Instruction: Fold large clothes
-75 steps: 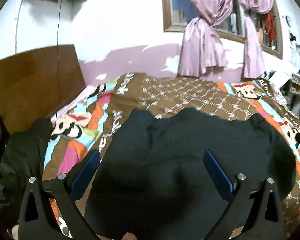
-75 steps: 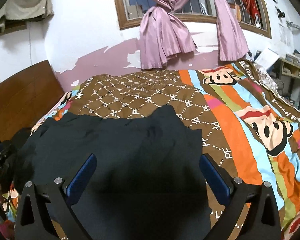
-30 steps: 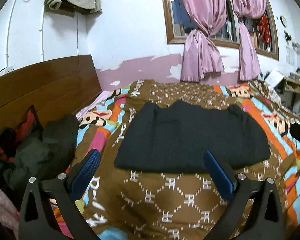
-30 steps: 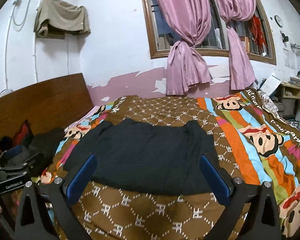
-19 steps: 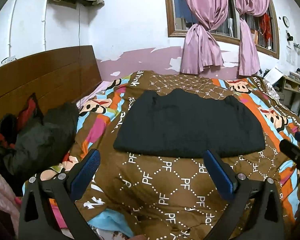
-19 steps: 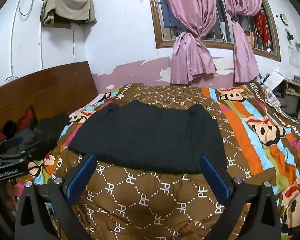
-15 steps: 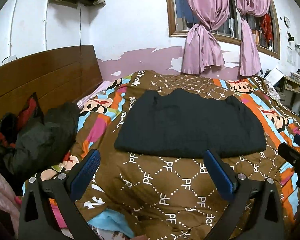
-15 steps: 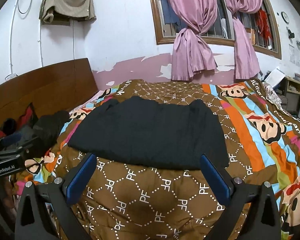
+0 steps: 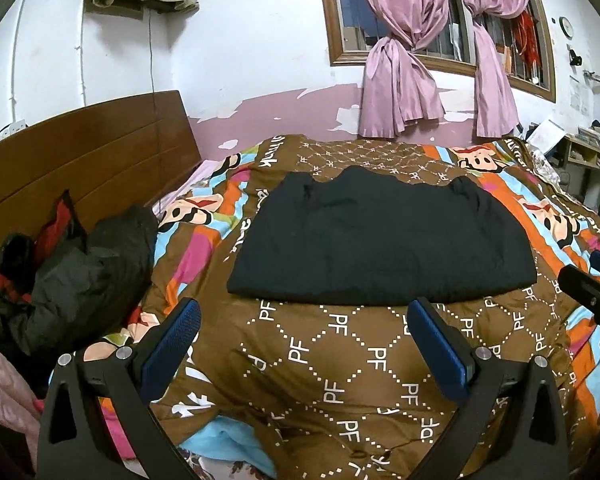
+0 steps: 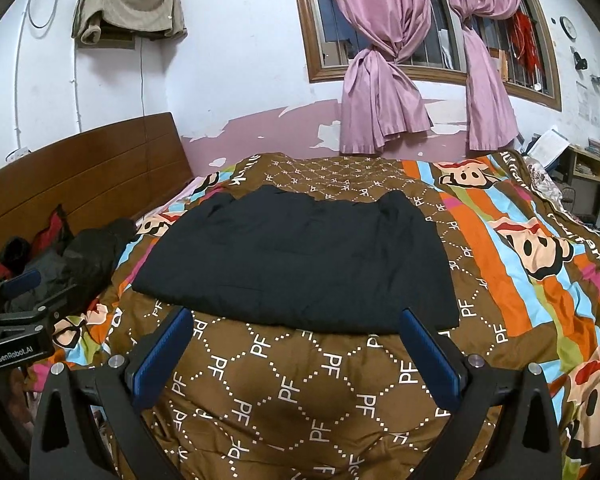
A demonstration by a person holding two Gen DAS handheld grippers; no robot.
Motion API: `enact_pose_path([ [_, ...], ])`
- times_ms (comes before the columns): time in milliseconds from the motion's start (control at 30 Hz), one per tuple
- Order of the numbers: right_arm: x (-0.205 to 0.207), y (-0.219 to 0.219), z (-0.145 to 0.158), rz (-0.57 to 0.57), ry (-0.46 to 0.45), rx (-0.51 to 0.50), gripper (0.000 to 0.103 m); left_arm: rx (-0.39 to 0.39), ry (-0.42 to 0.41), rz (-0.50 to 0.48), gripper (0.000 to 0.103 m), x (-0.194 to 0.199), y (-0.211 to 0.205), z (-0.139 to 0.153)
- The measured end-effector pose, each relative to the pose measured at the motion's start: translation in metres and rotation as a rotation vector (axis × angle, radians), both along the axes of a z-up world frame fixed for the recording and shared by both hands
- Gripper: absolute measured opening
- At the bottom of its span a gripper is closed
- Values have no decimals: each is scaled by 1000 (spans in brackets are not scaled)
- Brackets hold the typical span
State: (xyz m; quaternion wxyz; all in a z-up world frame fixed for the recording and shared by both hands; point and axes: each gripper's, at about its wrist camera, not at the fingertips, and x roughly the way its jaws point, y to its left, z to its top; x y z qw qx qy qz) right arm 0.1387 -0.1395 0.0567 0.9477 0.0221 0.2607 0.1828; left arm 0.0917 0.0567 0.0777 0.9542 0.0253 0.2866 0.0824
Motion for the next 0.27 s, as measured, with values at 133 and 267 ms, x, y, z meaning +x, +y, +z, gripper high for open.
enact_pose_path([
  [133, -1, 0, -1, 1, -4, -1, 103, 4, 1, -7, 101, -1, 0, -2],
  [267, -1, 1, -1, -1, -3, -1, 103, 0, 7, -11, 101, 0, 1, -2],
])
